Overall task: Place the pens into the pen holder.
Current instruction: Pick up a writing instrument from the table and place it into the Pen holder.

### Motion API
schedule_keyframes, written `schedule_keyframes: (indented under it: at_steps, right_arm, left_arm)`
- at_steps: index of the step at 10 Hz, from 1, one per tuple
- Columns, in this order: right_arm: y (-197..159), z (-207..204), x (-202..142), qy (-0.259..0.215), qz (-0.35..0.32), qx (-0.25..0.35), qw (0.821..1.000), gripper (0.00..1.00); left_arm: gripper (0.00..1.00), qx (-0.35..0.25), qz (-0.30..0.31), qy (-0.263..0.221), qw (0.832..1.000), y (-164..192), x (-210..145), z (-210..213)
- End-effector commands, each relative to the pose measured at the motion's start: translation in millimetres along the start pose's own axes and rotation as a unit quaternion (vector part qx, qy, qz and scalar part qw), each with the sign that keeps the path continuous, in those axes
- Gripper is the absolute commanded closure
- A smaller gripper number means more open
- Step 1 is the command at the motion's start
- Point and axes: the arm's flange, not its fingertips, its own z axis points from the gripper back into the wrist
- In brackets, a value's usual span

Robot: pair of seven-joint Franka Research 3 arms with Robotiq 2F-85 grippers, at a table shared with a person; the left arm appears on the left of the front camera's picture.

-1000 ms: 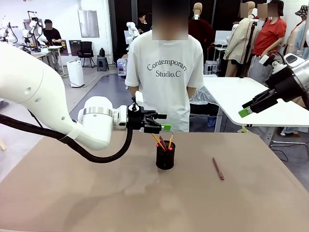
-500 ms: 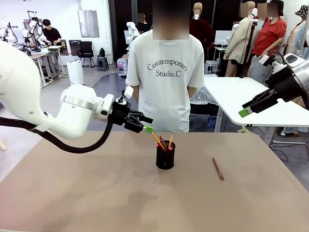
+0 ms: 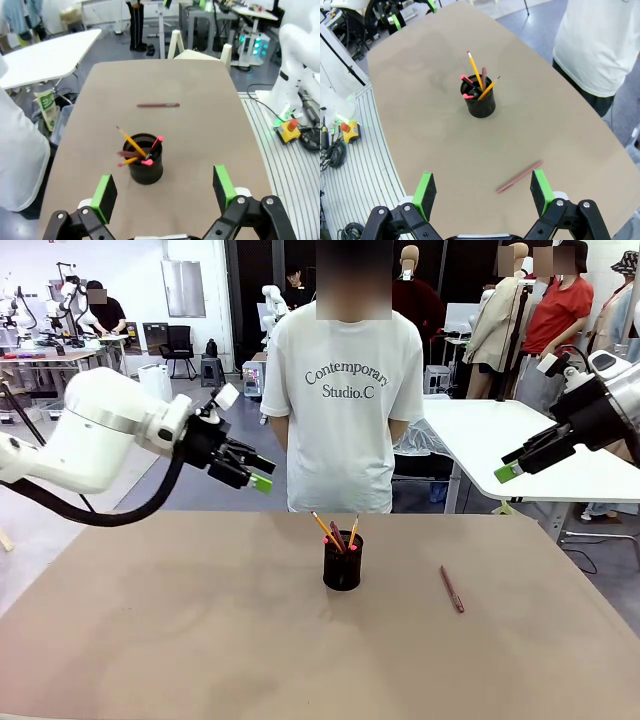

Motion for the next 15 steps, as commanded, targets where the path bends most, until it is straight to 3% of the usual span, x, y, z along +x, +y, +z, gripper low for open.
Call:
schedule_keyframes:
  at_steps: [1,2,3,7,8,9,15]
  right_arm:
    - [0,0,2,-0.007,0.0,0.001,1.0,0.0]
    - [0,0,2,-0.007,0.0,0.001,1.0,0.0]
    - [0,0,2,-0.007,0.0,0.001,1.0,0.0]
    - [0,0,2,-0.007,0.0,0.001,1.0,0.0]
    - [0,0,2,-0.007,0.0,0.001,1.0,0.0]
    - [0,0,2,-0.007,0.0,0.001,1.0,0.0]
    - [0,0,2,-0.007,0.0,0.001,1.0,0.0]
  left_arm:
    - [0.0,0.018,0.012,0.045,0.999,-7,2,21]
    - [0.0,0.062,0.009,0.098,0.993,-9,3,36]
    - [0.0,0.083,-0.001,0.113,0.99,-10,6,48]
    - [0.0,0.124,-0.023,0.106,0.986,-6,6,71]
    - [0.0,0.129,-0.047,0.084,0.987,-5,7,70]
    - [0.0,0.117,-0.021,0.103,0.988,0,11,71]
    - [0.0,0.117,-0.021,0.103,0.988,0,11,71]
